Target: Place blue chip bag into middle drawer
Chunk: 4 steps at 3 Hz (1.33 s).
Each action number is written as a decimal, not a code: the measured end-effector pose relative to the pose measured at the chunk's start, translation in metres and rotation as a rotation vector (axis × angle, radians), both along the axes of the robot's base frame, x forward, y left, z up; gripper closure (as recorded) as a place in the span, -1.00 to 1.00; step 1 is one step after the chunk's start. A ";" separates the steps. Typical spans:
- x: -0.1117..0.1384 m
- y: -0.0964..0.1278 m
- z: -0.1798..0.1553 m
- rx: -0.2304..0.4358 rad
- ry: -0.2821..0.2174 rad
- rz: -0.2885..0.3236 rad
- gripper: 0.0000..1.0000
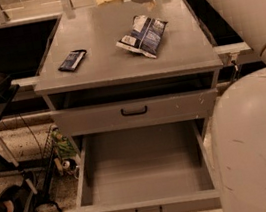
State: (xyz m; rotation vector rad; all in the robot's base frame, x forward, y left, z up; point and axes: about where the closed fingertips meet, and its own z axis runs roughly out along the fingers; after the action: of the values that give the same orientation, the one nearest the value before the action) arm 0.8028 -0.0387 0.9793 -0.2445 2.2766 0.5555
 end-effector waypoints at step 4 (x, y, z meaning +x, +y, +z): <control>0.054 0.017 -0.032 -0.216 0.103 -0.225 -1.00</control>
Offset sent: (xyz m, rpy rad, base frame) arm 0.0643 0.0089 -0.0038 -0.1873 -0.0540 -0.2462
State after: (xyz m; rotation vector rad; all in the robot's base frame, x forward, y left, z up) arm 0.8563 -0.0216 0.9470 -0.0639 2.4251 0.2103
